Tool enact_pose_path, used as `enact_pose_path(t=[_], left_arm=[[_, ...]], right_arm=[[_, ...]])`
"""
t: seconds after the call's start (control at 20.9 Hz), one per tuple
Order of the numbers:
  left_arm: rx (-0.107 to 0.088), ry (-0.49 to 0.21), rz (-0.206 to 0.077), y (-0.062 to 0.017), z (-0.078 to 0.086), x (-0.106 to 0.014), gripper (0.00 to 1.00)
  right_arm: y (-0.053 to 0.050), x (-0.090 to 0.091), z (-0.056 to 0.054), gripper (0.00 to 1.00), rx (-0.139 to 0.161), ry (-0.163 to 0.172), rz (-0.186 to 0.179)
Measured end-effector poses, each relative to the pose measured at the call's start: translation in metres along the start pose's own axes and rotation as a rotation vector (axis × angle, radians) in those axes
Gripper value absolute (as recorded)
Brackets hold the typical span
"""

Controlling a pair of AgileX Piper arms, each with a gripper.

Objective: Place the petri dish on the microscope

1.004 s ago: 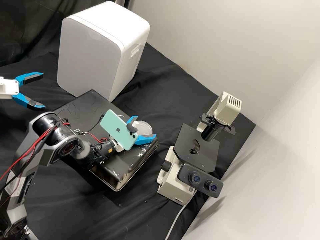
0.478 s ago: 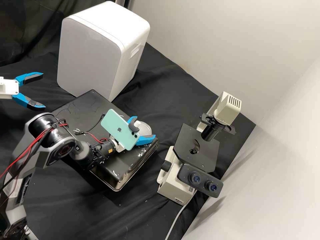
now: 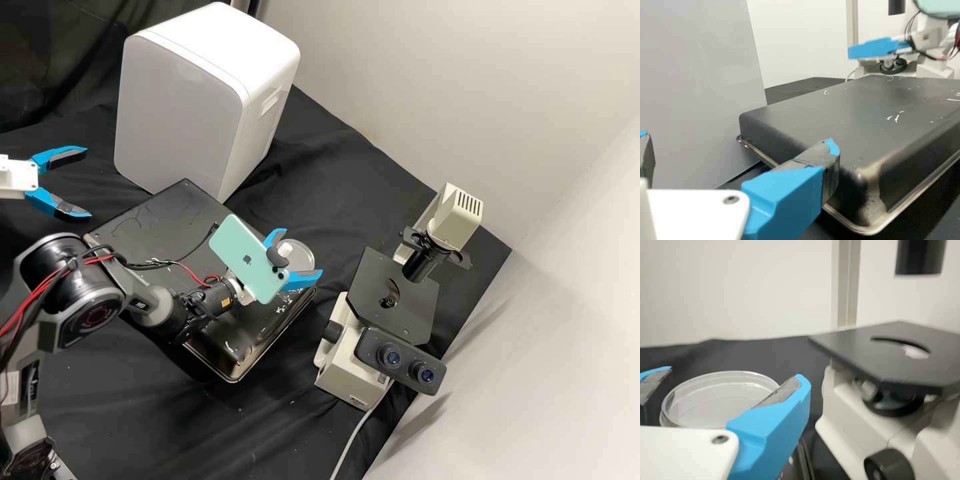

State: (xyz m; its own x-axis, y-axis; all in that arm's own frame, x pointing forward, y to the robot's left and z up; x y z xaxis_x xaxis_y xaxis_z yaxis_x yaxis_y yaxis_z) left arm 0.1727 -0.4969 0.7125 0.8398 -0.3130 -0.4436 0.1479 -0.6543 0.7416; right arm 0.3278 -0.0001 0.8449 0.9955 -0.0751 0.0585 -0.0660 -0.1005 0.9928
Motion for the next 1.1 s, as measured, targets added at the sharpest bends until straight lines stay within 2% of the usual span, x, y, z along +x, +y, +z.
enact_pose_path(t=[0.19,0.43,0.72,0.96,1.1], left_arm=[[0.000,0.000,0.000,0.0000,0.000,0.000,1.00],[0.000,0.000,0.000,0.0000,0.000,0.000,1.00],[0.000,0.001,-0.004,-0.0008,0.000,0.000,1.00],[0.001,-0.002,-0.019,-0.0038,0.000,0.001,1.00],[0.001,-0.004,-0.019,-0.0038,0.001,0.001,1.00]], right_arm=[[0.017,-0.005,-0.006,0.00,0.009,0.028,0.041],[0.033,-0.010,-0.007,0.00,0.025,0.038,0.086],[0.038,-0.008,-0.005,0.00,0.024,0.034,0.104],[0.040,0.009,0.003,0.00,0.017,0.017,0.109],[0.044,0.024,0.010,0.00,-0.007,-0.005,0.128]])
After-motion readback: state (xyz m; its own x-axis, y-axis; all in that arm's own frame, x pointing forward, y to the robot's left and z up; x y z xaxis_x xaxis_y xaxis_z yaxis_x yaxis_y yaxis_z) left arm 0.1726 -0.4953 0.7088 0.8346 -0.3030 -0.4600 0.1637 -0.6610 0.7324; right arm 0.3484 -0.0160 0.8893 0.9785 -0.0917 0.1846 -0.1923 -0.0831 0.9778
